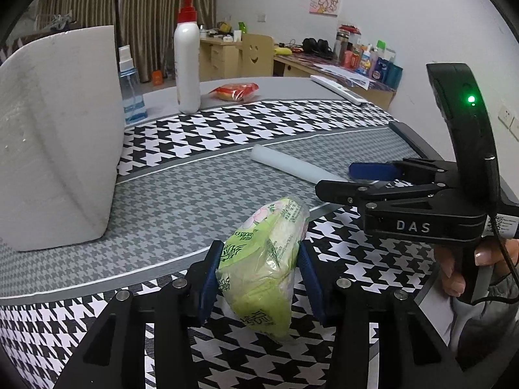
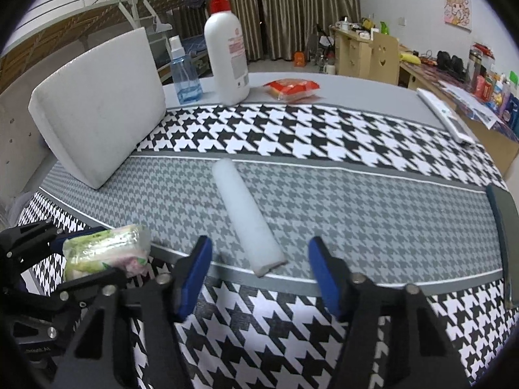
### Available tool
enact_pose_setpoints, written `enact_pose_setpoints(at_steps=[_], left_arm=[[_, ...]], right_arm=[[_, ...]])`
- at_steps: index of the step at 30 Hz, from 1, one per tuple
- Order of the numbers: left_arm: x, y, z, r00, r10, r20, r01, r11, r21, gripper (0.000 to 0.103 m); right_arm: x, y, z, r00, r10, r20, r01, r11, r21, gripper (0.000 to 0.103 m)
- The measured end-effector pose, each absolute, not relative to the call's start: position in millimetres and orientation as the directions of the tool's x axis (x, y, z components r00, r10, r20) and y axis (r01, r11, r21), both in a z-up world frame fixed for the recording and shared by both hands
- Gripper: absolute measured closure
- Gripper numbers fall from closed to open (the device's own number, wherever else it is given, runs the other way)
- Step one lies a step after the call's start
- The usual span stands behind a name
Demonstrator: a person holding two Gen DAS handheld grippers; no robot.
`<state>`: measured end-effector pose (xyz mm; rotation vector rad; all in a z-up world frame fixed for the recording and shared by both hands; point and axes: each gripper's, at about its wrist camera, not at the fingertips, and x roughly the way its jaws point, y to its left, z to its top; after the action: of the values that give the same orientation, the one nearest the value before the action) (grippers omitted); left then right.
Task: Organize soft objects
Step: 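Close the right tool on the white foam roll while the left tool holds the packet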
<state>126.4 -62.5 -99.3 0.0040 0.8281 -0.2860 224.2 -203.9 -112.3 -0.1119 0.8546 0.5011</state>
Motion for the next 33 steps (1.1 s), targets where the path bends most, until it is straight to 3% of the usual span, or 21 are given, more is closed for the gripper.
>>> enact_pose_setpoints(at_steps=[5, 9, 14, 24, 33], left_arm=[[125, -59, -99, 0.644, -0.252, -0.723, 0.251, 0.962, -0.112, 0.055], [125, -57, -98, 0.646, -0.252, -0.720, 0.244, 0.963, -0.118, 0.055], [123, -54, -97, 0.651, -0.253, -0.715, 0.242, 0.963, -0.120, 0.055], [121, -52, -95, 0.657, -0.258, -0.708, 0.246, 0.962, -0.122, 0.055], [117, -46, -92, 0.669, -0.252, -0.699, 0.233, 0.964, -0.124, 0.055]], right_arm=[[228, -200, -113, 0.544, 0.374, -0.751, -0.472, 0.876, 0.094, 0.047], [227, -197, -113, 0.544, 0.370, -0.753, -0.486, 0.871, 0.077, 0.059], [229, -193, -114, 0.544, 0.366, -0.755, -0.489, 0.870, 0.069, 0.060], [228, -195, -112, 0.552, 0.368, -0.748, -0.485, 0.872, 0.071, 0.083], [218, -194, -103, 0.572, 0.392, -0.720, -0.492, 0.867, 0.081, 0.086]])
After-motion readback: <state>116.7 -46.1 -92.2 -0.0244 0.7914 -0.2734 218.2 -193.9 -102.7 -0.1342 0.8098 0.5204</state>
